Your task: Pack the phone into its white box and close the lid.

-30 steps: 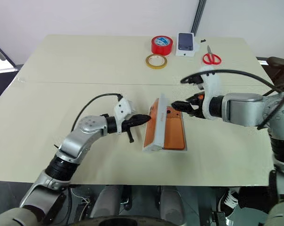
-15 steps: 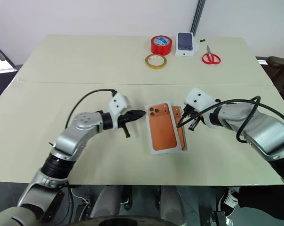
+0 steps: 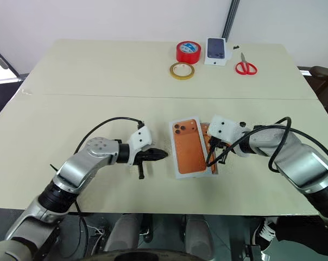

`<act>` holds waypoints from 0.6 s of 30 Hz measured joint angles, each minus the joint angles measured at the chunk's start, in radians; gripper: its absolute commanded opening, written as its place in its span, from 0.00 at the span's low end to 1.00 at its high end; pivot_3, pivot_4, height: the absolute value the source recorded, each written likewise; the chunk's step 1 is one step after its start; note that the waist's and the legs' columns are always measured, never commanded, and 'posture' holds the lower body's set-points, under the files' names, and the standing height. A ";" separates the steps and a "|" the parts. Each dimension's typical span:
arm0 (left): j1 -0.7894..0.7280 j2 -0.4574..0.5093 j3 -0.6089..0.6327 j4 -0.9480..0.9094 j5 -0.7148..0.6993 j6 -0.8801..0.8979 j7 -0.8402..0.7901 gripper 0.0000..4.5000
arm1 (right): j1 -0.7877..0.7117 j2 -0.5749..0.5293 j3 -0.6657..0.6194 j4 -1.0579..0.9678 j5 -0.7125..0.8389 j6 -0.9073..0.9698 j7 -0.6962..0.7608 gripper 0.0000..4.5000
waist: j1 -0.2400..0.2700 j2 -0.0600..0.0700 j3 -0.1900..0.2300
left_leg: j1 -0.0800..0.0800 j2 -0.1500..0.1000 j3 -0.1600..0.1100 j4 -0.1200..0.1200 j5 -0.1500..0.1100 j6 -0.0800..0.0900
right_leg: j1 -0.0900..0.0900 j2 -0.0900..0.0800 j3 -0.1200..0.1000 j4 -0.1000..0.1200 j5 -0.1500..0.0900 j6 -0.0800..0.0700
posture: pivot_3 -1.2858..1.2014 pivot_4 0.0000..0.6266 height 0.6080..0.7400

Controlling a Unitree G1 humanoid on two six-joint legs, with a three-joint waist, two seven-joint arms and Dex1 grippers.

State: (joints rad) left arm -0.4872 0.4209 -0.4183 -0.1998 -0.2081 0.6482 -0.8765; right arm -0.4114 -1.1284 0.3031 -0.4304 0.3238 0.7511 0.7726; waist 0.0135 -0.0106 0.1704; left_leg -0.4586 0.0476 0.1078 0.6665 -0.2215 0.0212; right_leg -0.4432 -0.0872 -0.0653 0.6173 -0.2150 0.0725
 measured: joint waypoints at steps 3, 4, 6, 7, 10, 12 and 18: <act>-0.025 -0.029 -0.005 0.048 0.022 -0.010 0.015 0.02 | 0.011 0.002 -0.016 -0.004 -0.018 0.001 0.015 0.01 | -0.001 0.000 0.000 | 0.000 0.000 0.000 0.000 0.000 0.000 | 0.000 0.000 0.000 0.000 0.000 0.000 | 0.52 0.24 1.00; -0.032 -0.039 -0.008 0.064 0.030 -0.019 0.023 0.02 | 0.012 0.003 -0.020 -0.007 -0.024 0.002 0.019 0.01 | -0.001 0.000 0.000 | 0.000 0.000 0.000 0.000 0.000 0.000 | 0.000 0.000 0.000 0.000 0.000 0.000 | 0.52 0.24 1.00; -0.034 -0.061 -0.015 0.082 0.044 -0.033 0.034 0.02 | 0.018 0.005 -0.036 -0.008 -0.030 0.006 0.024 0.01 | 0.000 0.000 0.000 | 0.000 0.000 0.000 0.000 0.000 0.000 | 0.000 0.000 0.000 0.000 0.000 0.000 | 0.52 0.24 1.00; -0.034 -0.070 -0.018 0.090 0.047 -0.040 0.036 0.02 | 0.020 0.006 -0.041 -0.008 -0.036 0.006 0.027 0.01 | 0.000 0.000 0.000 | 0.000 0.000 0.000 0.000 0.000 0.000 | 0.000 0.000 0.000 0.000 0.000 0.000 | 0.52 0.24 1.00; -0.034 -0.092 -0.019 0.111 0.053 -0.053 0.047 0.02 | 0.034 0.006 -0.055 -0.009 -0.048 0.007 0.037 0.01 | 0.001 0.000 0.000 | 0.000 0.000 0.000 0.001 0.000 0.000 | 0.000 0.000 0.000 0.000 0.000 0.000 | 0.52 0.24 1.00; -0.034 -0.104 -0.018 0.119 0.056 -0.057 0.053 0.02 | 0.044 0.006 -0.062 -0.010 -0.056 0.007 0.044 0.01 | 0.001 0.000 0.000 | 0.000 0.000 0.000 0.001 0.000 0.000 | 0.000 0.000 0.000 0.000 0.000 0.000 | 0.52 0.24 1.00; -0.044 -0.130 -0.007 0.120 0.056 -0.065 0.068 0.02 | 0.063 0.006 -0.081 -0.009 -0.095 0.006 0.065 0.01 | 0.000 0.000 0.000 | 0.000 0.000 0.000 0.001 0.000 0.000 | 0.000 0.000 0.000 0.001 0.000 0.000 | 0.52 0.24 1.00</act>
State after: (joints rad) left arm -0.5315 0.2912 -0.4249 -0.0796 -0.1517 0.5832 -0.8087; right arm -0.3484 -1.1224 0.2224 -0.4390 0.2291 0.7570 0.8373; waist 0.0135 -0.0107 0.1704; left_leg -0.4584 0.0474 0.1075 0.6673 -0.2215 0.0213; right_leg -0.4428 -0.0869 -0.0654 0.6179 -0.2149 0.0727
